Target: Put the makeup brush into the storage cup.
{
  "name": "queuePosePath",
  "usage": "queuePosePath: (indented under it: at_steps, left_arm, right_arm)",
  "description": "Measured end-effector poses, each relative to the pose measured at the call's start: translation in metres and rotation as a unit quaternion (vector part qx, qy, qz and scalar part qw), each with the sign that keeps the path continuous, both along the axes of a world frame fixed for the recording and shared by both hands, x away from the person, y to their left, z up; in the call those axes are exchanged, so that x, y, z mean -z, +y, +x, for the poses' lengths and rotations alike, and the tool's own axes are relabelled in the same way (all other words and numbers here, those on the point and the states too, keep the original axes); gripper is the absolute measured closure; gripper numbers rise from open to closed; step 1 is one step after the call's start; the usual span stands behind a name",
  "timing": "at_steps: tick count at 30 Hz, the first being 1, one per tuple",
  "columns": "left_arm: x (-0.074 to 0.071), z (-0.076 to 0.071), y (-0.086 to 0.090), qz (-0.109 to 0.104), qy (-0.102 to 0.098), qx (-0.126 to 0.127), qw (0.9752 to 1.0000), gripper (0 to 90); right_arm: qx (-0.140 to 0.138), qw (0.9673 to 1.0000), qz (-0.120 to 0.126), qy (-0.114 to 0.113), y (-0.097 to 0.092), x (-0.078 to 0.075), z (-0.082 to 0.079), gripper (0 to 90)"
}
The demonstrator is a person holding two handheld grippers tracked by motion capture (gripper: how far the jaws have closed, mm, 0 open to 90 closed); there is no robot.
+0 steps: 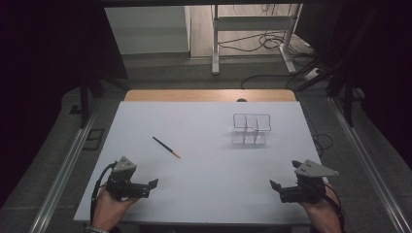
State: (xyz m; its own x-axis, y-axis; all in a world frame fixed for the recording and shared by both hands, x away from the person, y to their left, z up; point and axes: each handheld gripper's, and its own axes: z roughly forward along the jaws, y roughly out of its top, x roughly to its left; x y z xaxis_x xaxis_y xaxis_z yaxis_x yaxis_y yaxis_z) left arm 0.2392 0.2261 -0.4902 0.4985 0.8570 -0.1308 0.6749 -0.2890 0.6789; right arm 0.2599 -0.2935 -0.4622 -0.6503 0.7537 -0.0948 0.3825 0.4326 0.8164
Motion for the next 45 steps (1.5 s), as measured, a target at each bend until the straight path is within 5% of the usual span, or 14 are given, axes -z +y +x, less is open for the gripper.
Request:
queuePosePath:
  at_steps: [3, 7, 23, 35, 45]
  left_arm:
    - [-0.002, 0.004, -0.002, 0.012, 0.006, -0.007, 0.9999, 3.4]
    - [-0.003, 0.009, 0.000, 0.001, 0.012, -0.019, 0.9998, 5.0]
    - [-0.011, 0.030, -0.004, 0.018, 0.025, -0.007, 0.9995, 7.1]
    - [-0.016, 0.055, -0.010, 0.013, 0.051, -0.014, 0.9985, 7.6]
    - [-0.015, 0.075, -0.012, 0.036, 0.082, -0.017, 0.9959, 7.7]
  right_arm:
    - [0.001, 1.0000, 0.001, 0.002, 0.000, 0.000, 0.000, 0.0]
    - [0.005, 1.0000, 0.000, 0.004, 0.001, 0.001, 0.001, 0.0]
    - [0.005, 0.9998, -0.004, 0.017, 0.002, 0.003, 0.003, 0.0]
    - [0.003, 0.9997, -0.003, 0.023, 0.002, 0.003, 0.004, 0.2]
    - [0.002, 0.9997, -0.004, 0.026, 0.002, 0.004, 0.004, 0.4]
